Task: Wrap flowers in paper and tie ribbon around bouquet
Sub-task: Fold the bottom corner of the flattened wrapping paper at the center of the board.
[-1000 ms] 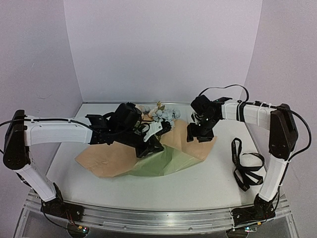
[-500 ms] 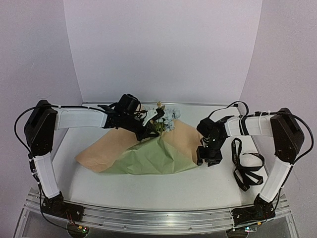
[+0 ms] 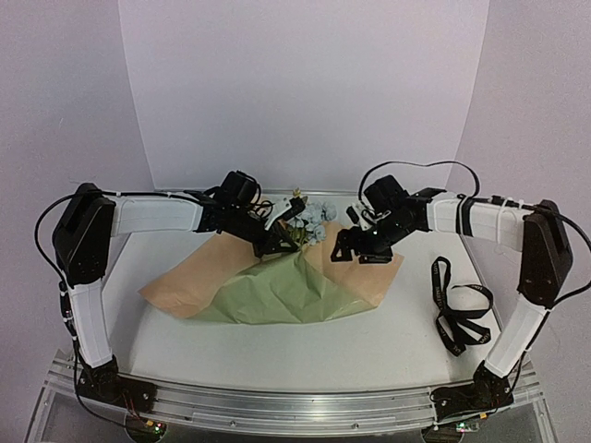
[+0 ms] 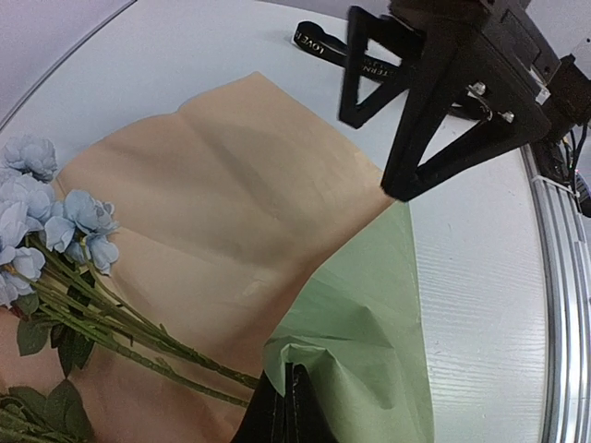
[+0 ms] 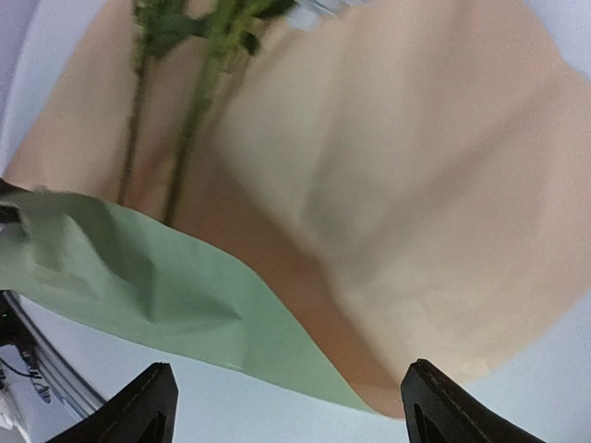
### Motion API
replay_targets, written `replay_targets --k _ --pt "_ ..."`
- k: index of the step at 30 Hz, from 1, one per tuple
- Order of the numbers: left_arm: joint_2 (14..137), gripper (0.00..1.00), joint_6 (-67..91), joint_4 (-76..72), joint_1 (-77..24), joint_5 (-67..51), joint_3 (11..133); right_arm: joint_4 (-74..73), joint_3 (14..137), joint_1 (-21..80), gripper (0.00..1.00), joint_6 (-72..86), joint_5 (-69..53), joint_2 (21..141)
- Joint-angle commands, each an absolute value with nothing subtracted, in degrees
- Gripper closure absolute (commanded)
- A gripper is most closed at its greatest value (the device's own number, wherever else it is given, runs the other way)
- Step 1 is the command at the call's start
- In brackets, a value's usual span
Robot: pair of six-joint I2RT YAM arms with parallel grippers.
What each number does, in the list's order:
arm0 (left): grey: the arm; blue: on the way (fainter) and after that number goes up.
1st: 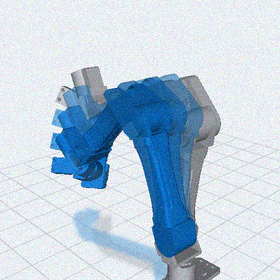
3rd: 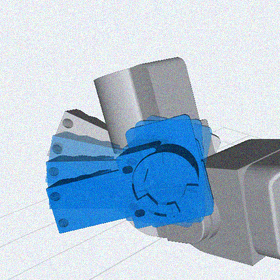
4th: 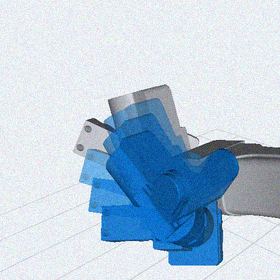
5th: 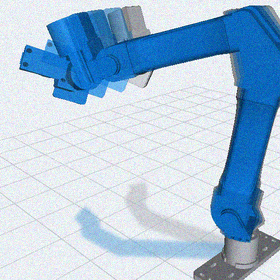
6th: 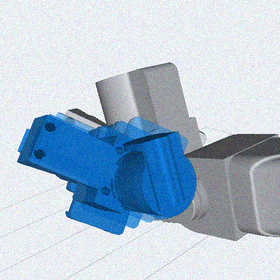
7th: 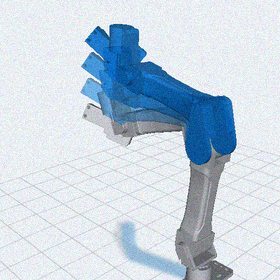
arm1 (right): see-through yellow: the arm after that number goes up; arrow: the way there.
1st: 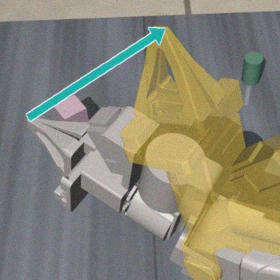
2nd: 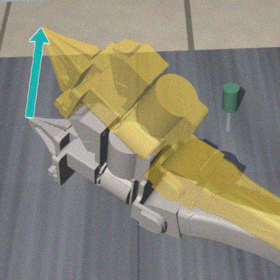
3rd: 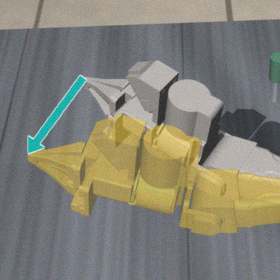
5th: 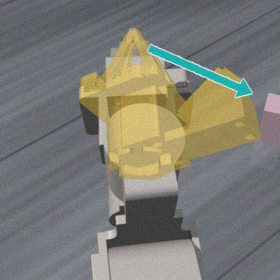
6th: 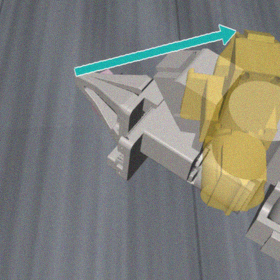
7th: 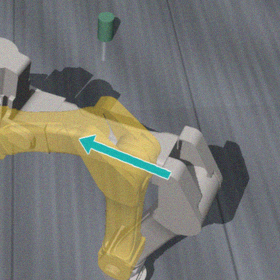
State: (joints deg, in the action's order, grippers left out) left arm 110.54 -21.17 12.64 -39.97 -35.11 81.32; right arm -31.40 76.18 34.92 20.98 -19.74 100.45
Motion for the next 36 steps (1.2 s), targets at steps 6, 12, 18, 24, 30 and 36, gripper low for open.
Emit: replay_targets --k 6,12,18,24,30,36 --pt "109.1 1.00 -21.7 13.9 -39.7 -39.1 83.8 -26.0 88.2 35.0 0.08 15.6 -38.8 112.8" --pt "109.5 1.00 -21.1 14.1 -38.6 -40.2 84.7 -23.6 89.2 35.1 0.12 18.4 -42.7 117.4" --pt "110.8 0.99 -20.9 14.5 -38.4 -39.9 85.9 -22.1 85.2 35.1 0.13 19.0 -40.5 117.9" --pt "110.5 1.00 -20.6 13.2 -38.3 -39.6 85.2 -20.8 81.7 35.0 0.14 19.4 -39.7 118.5" --pt "111.9 1.00 -19.8 12.8 -38.3 -38.7 86.1 -18.4 78.9 35.0 0.26 21.3 -40.5 118.0" --pt "112.8 0.89 -14.4 10.9 -37.6 -35.3 86.8 -16.6 75.5 35.1 0.90 23.8 -38.8 115.5"
